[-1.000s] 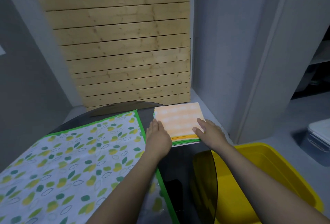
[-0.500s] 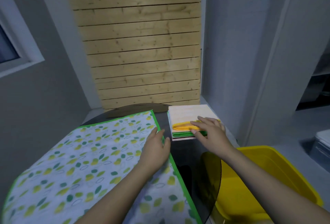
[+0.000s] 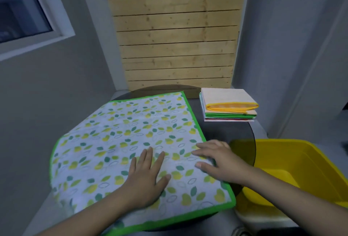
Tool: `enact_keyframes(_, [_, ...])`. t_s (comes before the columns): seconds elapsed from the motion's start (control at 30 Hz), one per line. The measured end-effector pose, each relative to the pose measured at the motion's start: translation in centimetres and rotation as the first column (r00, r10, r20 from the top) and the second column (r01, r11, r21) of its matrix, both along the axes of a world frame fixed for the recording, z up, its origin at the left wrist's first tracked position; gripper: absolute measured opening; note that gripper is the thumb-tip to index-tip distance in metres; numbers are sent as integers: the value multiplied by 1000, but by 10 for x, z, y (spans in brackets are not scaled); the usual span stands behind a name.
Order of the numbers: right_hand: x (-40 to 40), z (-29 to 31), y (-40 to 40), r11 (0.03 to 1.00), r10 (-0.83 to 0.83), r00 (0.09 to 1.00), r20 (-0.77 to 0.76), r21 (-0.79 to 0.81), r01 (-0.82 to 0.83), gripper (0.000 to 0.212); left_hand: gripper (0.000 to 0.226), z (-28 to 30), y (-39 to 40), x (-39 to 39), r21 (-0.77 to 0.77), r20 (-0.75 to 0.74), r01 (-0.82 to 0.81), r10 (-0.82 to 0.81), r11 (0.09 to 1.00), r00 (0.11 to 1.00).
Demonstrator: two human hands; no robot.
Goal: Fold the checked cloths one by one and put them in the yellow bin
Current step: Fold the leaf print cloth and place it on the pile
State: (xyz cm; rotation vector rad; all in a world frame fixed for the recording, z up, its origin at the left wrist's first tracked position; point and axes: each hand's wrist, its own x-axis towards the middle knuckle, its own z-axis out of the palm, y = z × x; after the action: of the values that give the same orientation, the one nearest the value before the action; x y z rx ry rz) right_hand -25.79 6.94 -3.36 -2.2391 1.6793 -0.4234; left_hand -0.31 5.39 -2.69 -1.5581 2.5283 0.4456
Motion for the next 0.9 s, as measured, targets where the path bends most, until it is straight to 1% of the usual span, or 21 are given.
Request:
enact_keyframes(0.13, [16,4,6,995,69,982,-174,79,-56,91,104,-11,-6,-3,-73,6,36,-35,997,999])
enact_keyframes(0.2, [21,7,8,988,117,967,-227,124,-90,94,106,-12,-12,-4,-84,-3,42,-42,996,999])
enact_keyframes(0.27, [25,7,11,974,206,951,-229,146,-176,94,97,-13,-15,-5,-81,-2,40,-41,996,999])
enact_keyframes(0.33, [32,5,13,954,280,946,-163,161,-254,91,83,-13,-16,-5,-69,-3,31,-31,997,1000])
enact_keyframes(0.37, [36,4,14,950,290,950,-114,158,-270,88,83,-14,-16,-4,-65,-14,30,-31,997,999])
enact_keyframes(0.43, [42,1,14,957,272,962,-28,110,-268,74,84,-14,-17,-2,-60,-48,37,-40,997,998])
enact_keyframes(0.47, [44,-1,14,964,257,966,9,74,-257,67,77,-13,-17,0,-48,-83,41,-45,998,996])
enact_keyframes(0.53, [45,-4,12,974,225,971,76,22,-227,56,60,-10,-17,5,12,-217,39,-35,999,976])
enact_keyframes(0.6, [47,-7,12,982,183,974,136,11,-186,44,49,-3,-15,10,119,-382,39,10,992,924])
enact_keyframes(0.67, [50,-9,13,990,138,972,189,-2,-140,33,41,8,-10,14,217,-478,72,41,974,878])
enact_keyframes(0.77, [55,-10,12,997,81,976,204,-19,-79,19,36,19,0,21,288,-501,137,27,948,865])
enact_keyframes(0.8, [57,-10,12,997,72,978,198,-24,-68,17,36,21,2,24,304,-502,148,26,941,865])
enact_keyframes(0.9, [60,-9,12,998,67,979,195,-34,-61,22,37,21,11,35,311,-496,199,-20,929,868])
